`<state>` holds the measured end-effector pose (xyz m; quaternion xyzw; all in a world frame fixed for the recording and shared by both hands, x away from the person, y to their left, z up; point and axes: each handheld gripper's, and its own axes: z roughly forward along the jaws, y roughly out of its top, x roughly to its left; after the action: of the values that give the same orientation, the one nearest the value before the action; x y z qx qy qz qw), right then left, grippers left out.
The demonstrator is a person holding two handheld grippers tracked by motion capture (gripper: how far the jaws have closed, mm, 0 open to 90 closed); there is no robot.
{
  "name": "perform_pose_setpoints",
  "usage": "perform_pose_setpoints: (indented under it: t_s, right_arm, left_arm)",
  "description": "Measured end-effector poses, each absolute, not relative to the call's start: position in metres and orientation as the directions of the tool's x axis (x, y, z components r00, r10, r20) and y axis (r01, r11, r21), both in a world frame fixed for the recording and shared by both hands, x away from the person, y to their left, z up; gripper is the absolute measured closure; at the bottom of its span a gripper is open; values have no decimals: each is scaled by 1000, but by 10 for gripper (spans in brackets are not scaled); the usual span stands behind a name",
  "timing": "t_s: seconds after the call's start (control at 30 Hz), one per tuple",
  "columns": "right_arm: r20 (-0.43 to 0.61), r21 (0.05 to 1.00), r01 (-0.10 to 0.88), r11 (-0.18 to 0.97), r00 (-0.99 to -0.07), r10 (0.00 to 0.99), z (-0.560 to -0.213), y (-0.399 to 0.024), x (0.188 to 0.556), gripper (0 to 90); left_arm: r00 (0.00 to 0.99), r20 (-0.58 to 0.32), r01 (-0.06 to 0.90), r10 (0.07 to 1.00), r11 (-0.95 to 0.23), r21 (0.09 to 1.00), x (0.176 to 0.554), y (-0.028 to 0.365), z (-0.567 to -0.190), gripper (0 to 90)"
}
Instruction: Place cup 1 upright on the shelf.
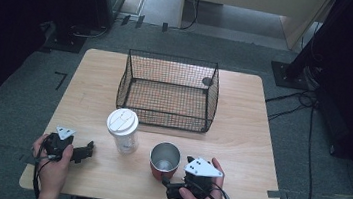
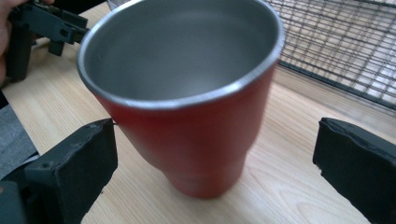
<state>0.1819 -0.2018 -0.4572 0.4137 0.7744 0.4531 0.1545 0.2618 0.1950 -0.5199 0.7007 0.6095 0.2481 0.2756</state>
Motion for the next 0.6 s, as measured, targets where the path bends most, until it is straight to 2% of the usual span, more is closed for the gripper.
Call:
perform_pose_setpoints:
  t_s: [0.4, 0.6]
  right_arm:
    - [90, 836, 476, 273, -610, 787, -455, -174, 190, 59]
    - [86, 839, 475, 266, -598, 797, -456, -166, 194, 52]
  left_arm:
    - [132, 10, 716, 991, -103, 690, 262, 195, -520, 1]
    - [133, 11, 717, 991, -104, 689, 262, 195, -520, 1]
